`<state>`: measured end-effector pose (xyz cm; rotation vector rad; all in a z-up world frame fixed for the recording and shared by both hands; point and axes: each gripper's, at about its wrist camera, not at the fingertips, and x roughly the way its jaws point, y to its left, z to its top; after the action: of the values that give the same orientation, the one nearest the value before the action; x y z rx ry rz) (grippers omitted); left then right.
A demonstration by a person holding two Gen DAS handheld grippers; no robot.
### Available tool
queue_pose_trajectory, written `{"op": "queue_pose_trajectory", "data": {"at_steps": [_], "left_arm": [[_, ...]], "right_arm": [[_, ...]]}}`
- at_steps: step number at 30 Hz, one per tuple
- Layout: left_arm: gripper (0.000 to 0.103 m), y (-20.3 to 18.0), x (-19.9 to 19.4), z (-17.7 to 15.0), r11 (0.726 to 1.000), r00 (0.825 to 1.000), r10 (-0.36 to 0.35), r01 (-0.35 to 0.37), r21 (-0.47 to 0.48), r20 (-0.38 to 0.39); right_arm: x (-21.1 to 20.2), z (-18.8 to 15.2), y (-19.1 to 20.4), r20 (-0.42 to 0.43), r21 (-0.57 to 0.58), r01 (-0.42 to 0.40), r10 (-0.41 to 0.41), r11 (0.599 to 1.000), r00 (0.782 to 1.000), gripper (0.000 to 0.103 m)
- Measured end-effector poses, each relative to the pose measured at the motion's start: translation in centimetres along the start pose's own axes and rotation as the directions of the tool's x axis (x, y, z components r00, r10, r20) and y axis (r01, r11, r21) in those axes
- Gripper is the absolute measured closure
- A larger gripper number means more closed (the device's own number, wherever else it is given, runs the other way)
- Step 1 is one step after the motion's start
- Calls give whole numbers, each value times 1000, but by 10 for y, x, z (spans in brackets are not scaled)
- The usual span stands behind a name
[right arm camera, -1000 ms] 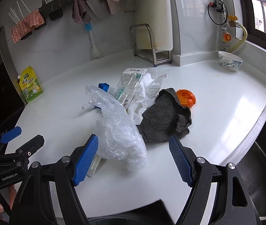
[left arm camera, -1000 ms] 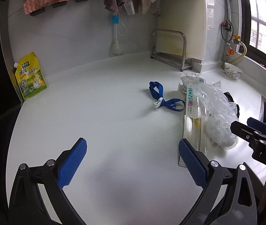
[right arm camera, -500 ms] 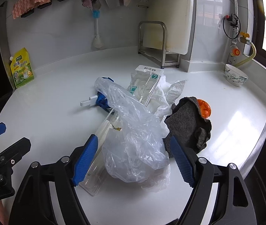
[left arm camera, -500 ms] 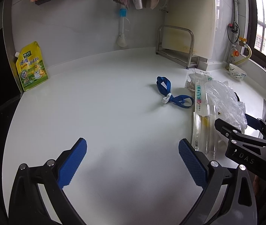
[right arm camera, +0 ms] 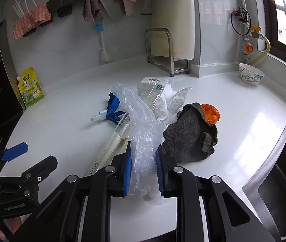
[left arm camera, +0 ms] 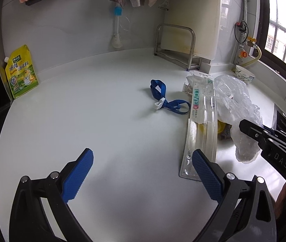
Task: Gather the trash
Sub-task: 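Lift the bag with the right tool while the left tool grasps the toothbrush package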
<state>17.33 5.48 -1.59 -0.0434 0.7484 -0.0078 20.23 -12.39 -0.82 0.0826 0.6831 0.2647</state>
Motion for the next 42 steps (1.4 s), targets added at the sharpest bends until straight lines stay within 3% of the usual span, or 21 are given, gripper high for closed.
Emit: {"op": "queue_pose_trajectory", "data": {"at_steps": [10, 18, 31, 33, 38, 42], "left_arm": [[6, -45, 20, 12, 995, 996, -85, 87, 53, -28], [6, -69, 55, 19, 992, 992, -82, 91, 89, -97], [8, -77, 84, 23, 991, 981, -85, 101, 88, -173], [12, -79, 84, 23, 989, 980, -89, 108, 99, -178], [51, -86, 86, 22, 984, 977, -91, 118, 133, -192], [52, -85, 81, 21, 983, 977, -106, 131, 129, -184]], "right_arm": [[-38, -9, -50, 59, 133, 3, -11, 991, 998, 83], [-47, -21, -73, 66, 179, 6, -18, 984, 998, 83], [-41, -27, -83, 67, 203, -8, -6, 979, 998, 83], [-41, -28, -83, 66, 204, -10, -4, 979, 998, 83], [-42, -27, -81, 69, 197, -8, -6, 980, 998, 83], [-44, -29, -80, 65, 198, -7, -6, 980, 998, 83]]}}
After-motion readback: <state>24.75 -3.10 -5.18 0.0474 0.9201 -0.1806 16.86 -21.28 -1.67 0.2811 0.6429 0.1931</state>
